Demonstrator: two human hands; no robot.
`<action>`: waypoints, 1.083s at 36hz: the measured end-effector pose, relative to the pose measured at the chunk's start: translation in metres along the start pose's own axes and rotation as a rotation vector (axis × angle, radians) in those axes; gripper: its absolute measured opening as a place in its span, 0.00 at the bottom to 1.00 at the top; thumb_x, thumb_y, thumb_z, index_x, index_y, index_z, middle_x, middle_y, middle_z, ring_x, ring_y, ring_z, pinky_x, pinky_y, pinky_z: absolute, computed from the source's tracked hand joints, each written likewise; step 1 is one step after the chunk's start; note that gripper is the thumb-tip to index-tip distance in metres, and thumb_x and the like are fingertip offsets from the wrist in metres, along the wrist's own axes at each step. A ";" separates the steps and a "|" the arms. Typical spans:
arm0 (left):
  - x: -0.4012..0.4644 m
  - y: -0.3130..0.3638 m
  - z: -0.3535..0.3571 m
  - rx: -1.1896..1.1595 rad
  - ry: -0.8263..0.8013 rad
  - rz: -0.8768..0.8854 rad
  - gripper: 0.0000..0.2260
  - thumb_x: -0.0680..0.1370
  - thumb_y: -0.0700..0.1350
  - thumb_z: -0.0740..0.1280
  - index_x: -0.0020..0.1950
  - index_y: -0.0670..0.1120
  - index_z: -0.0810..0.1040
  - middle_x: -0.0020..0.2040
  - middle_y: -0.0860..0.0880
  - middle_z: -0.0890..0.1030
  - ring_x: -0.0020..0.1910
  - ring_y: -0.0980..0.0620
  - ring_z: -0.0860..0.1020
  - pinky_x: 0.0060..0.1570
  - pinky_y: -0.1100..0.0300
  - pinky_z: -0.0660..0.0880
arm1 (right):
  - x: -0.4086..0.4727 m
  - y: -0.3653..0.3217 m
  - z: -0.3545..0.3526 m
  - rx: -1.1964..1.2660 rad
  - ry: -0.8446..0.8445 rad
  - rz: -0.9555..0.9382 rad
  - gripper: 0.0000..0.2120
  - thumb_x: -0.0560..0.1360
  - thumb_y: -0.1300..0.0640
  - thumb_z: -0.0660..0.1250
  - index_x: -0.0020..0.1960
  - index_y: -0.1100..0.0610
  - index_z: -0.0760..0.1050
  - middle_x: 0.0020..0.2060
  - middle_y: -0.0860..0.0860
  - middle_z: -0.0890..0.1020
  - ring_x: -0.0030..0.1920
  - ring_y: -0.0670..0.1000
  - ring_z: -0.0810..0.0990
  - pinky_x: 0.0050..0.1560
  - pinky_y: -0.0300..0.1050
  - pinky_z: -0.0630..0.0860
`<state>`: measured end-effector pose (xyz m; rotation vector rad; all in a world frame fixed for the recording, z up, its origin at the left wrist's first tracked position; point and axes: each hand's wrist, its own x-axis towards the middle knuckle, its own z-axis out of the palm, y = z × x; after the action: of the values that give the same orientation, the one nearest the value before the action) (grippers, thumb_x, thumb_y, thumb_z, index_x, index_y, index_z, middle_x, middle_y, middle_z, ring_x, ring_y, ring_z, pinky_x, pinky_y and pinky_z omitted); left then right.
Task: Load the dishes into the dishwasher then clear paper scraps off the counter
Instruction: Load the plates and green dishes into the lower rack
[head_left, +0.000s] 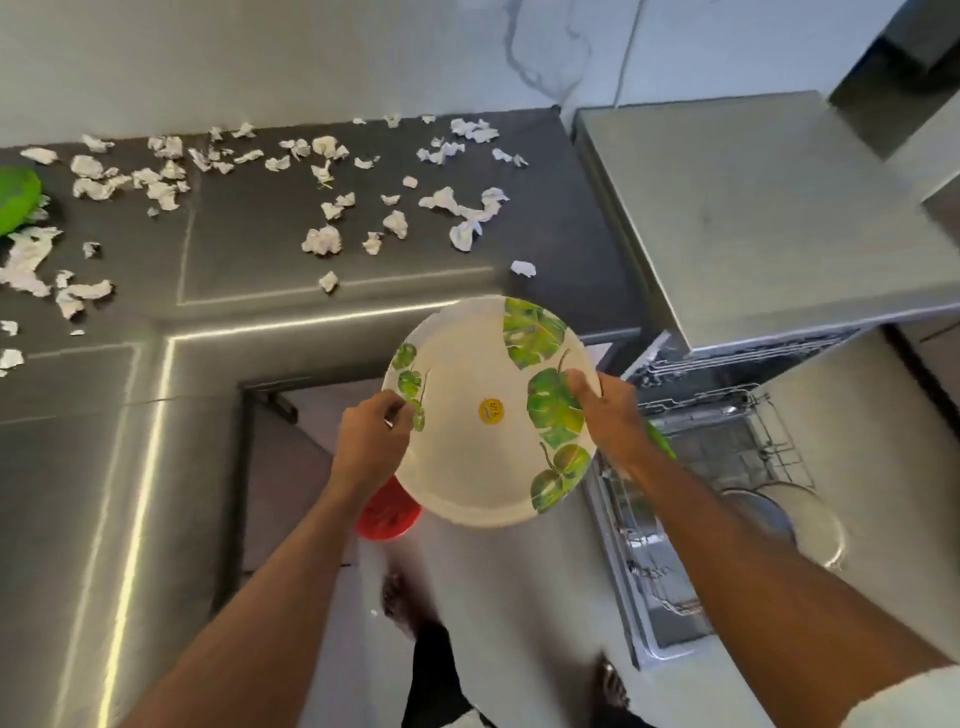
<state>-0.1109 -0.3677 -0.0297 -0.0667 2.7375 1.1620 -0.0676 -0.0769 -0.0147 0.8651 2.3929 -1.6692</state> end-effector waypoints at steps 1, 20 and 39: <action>-0.009 0.009 0.017 0.003 -0.015 0.008 0.08 0.79 0.47 0.67 0.41 0.47 0.79 0.35 0.52 0.80 0.35 0.47 0.79 0.41 0.51 0.78 | -0.009 0.012 -0.019 -0.010 0.031 0.010 0.20 0.78 0.38 0.65 0.51 0.55 0.80 0.46 0.57 0.85 0.48 0.58 0.86 0.50 0.60 0.83; -0.140 0.167 0.319 0.000 -0.382 0.043 0.07 0.77 0.47 0.64 0.38 0.50 0.74 0.39 0.45 0.81 0.40 0.40 0.82 0.42 0.45 0.80 | -0.050 0.249 -0.282 -0.331 0.444 0.227 0.22 0.83 0.45 0.56 0.59 0.62 0.78 0.50 0.65 0.82 0.51 0.66 0.81 0.51 0.58 0.77; -0.090 0.223 0.506 0.075 -0.536 0.010 0.06 0.81 0.46 0.65 0.49 0.44 0.79 0.51 0.44 0.85 0.49 0.47 0.82 0.44 0.60 0.72 | 0.099 0.340 -0.401 -0.408 0.478 0.361 0.10 0.81 0.57 0.60 0.60 0.59 0.70 0.51 0.68 0.80 0.49 0.68 0.81 0.48 0.59 0.77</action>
<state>0.0232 0.1484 -0.2016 0.2337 2.3002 0.9117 0.1131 0.3991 -0.1782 1.6253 2.5036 -0.8721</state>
